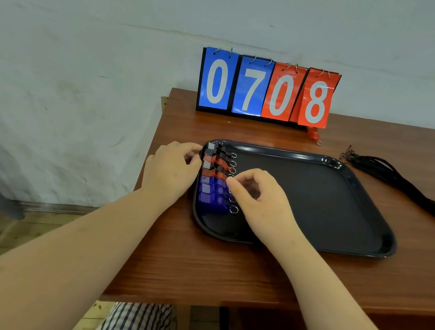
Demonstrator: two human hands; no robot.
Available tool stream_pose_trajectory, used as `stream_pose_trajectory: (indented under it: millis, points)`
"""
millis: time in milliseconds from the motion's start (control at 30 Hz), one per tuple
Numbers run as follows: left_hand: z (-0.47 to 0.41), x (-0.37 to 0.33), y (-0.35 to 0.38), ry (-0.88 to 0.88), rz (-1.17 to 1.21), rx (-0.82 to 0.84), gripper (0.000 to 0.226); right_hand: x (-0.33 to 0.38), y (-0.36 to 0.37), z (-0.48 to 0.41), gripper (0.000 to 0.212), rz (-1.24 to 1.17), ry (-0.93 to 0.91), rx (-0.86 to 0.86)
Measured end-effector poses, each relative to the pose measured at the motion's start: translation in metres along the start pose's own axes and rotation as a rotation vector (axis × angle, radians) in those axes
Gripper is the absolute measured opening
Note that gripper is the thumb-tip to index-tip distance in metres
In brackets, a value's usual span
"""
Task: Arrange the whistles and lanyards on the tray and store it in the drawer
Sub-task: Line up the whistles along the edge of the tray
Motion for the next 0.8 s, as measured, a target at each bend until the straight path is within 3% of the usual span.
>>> stream_pose_trajectory:
  millis: [167,800]
  points:
    - [0.000,0.000,-0.001,0.024,-0.081,0.019,0.035,-0.007,-0.003,-0.004,0.019,-0.078,0.098,-0.018]
    - [-0.002,0.001,0.001,0.025,-0.064,0.019,0.035,-0.004,0.000,-0.032,0.016,-0.025,0.025,-0.044]
Point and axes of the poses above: each hand's wrist, its own z-axis away from the middle knuckle, its own y-axis out of the palm, x = y × z, the point moved 3 cm from there along -z, towards the middle knuckle, and after that the axes turned 1 degree about -z, right-handed, at the moved point
